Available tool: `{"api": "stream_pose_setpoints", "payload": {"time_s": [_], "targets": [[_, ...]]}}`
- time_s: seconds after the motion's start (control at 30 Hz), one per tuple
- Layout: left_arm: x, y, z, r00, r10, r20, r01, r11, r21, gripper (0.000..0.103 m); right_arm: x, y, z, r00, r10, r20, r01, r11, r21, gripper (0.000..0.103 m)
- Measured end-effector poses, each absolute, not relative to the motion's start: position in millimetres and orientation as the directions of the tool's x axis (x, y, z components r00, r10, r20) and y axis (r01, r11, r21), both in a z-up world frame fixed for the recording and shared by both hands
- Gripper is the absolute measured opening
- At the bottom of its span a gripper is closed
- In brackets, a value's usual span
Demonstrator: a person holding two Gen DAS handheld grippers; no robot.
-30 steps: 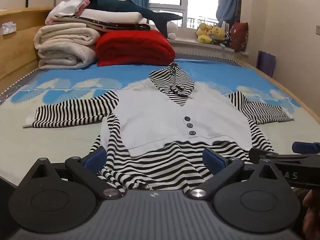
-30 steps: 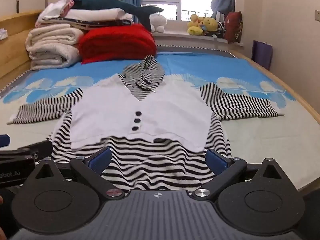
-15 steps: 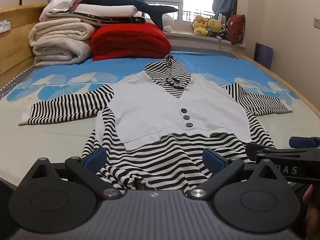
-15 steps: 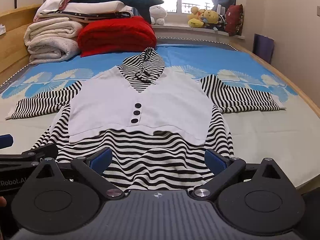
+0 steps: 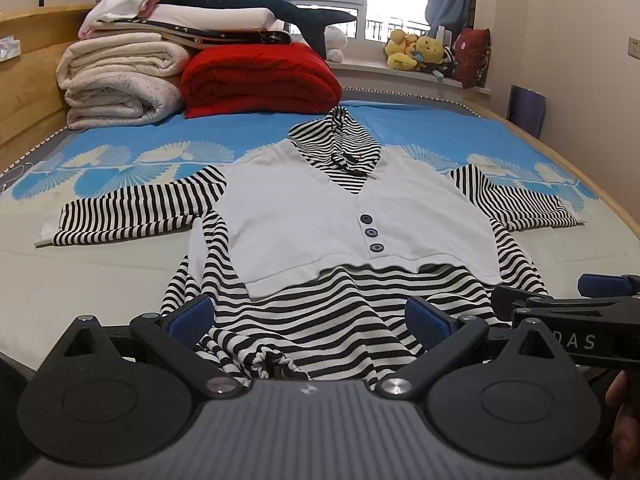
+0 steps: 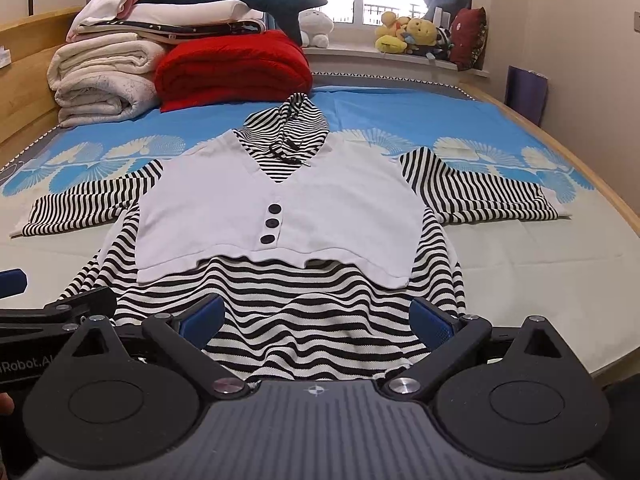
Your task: Fold small clothes
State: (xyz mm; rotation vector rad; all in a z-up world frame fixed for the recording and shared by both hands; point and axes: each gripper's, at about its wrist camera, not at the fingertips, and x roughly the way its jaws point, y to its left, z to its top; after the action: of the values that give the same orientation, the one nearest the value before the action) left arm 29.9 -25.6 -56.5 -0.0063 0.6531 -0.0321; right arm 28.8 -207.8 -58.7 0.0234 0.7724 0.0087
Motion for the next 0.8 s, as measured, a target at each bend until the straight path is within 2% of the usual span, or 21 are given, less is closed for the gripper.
{"api": "stream_pose_setpoints", "payload": {"time_s": [0.8], "targets": [[34.1,-27.3,-61.3,0.780,-0.032,-0.624,0.030,0.999,-0.013,0.102,29.6,-206.1,-62.8,0.706,0.003,-0.708,0.003,1.000,0.006,0.098]]}}
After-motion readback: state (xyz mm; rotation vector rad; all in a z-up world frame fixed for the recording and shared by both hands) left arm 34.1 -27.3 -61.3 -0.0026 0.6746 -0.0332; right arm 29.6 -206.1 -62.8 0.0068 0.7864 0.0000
